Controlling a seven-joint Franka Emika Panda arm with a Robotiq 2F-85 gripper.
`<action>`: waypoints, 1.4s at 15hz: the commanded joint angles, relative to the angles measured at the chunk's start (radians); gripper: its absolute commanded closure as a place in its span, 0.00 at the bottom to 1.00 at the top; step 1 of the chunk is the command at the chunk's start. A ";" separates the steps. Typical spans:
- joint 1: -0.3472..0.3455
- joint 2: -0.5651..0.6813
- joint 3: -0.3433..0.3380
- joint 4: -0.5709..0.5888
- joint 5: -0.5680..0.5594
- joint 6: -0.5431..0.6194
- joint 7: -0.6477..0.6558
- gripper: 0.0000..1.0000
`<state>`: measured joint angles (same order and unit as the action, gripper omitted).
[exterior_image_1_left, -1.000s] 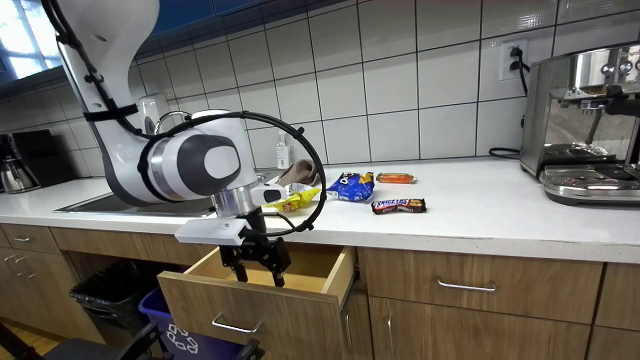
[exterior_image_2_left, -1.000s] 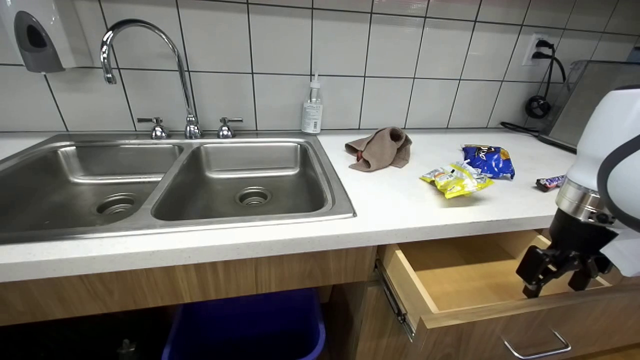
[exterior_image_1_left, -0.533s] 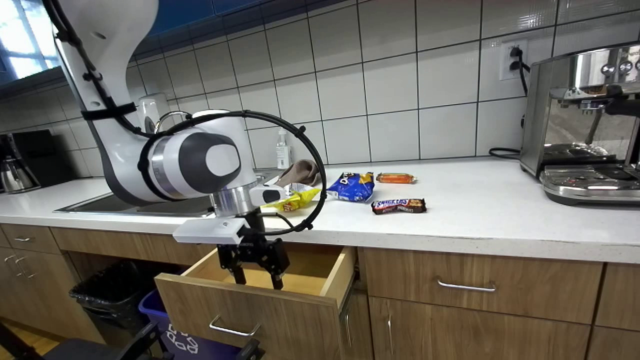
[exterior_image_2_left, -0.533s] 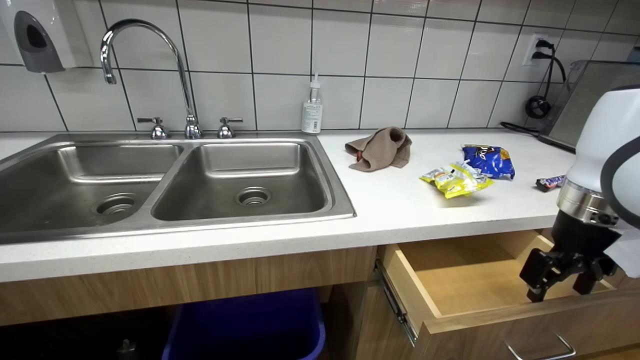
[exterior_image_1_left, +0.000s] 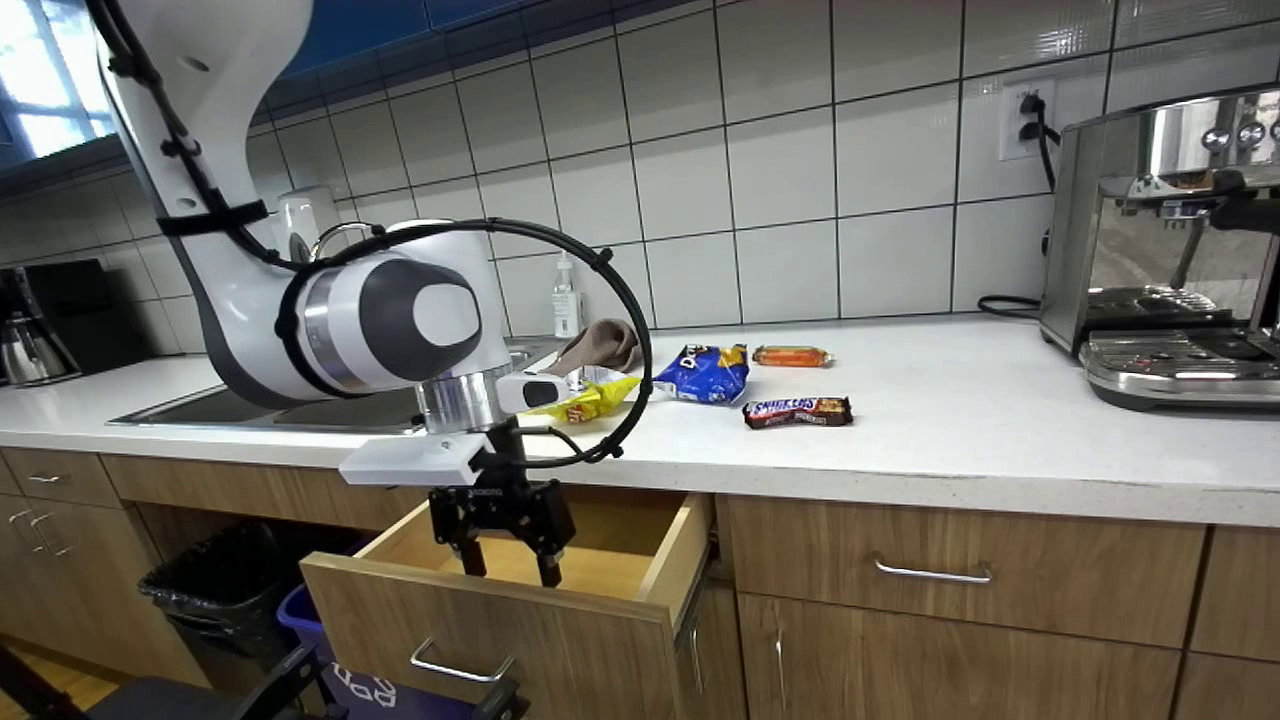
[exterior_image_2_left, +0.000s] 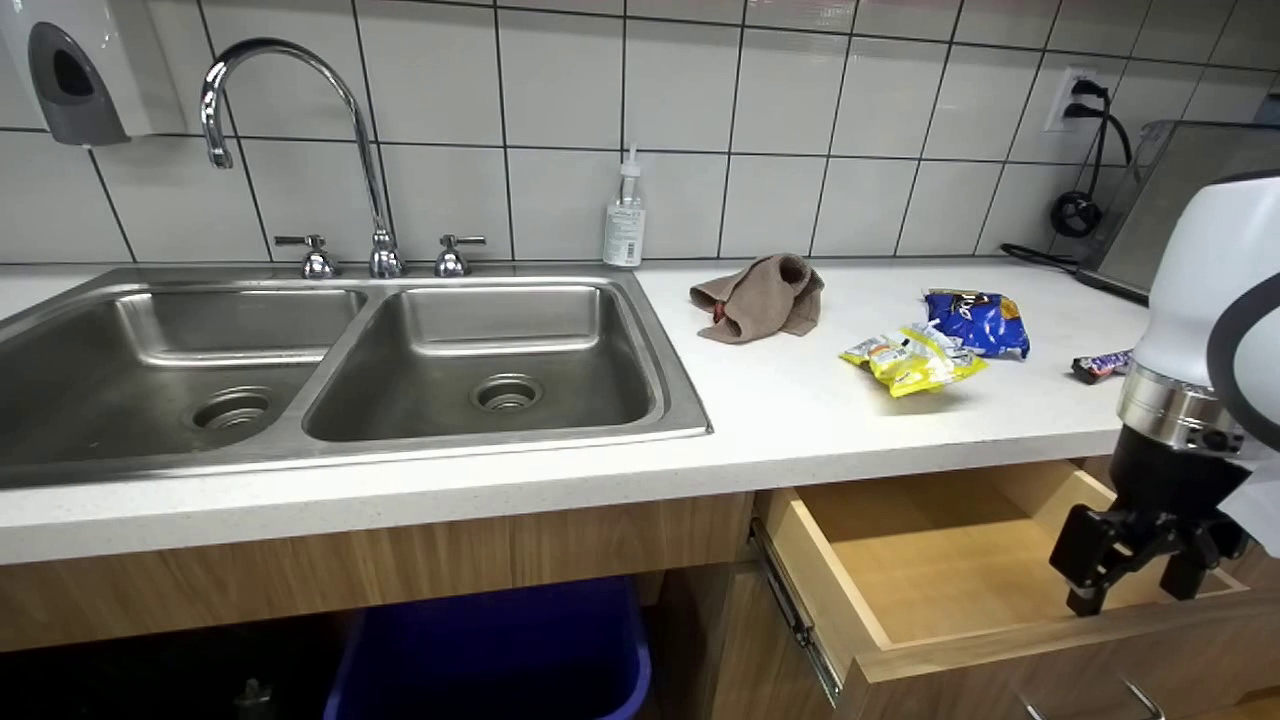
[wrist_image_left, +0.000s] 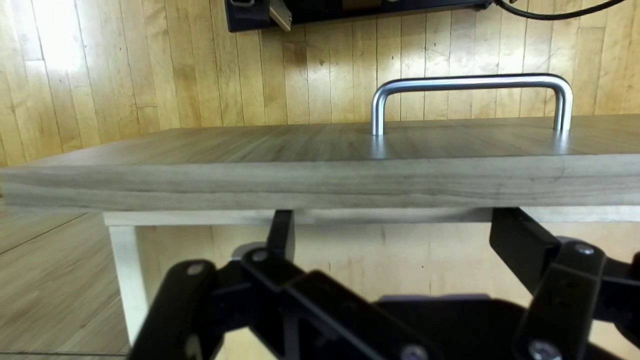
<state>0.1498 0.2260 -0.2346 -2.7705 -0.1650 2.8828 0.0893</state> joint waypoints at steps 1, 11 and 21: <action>-0.016 -0.057 0.005 -0.016 -0.033 -0.067 0.047 0.00; -0.103 -0.264 0.100 0.008 0.053 -0.350 -0.020 0.00; -0.131 -0.343 0.135 0.136 0.202 -0.481 -0.073 0.00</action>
<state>0.0494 -0.0998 -0.1282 -2.6804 -0.0056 2.4600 0.0541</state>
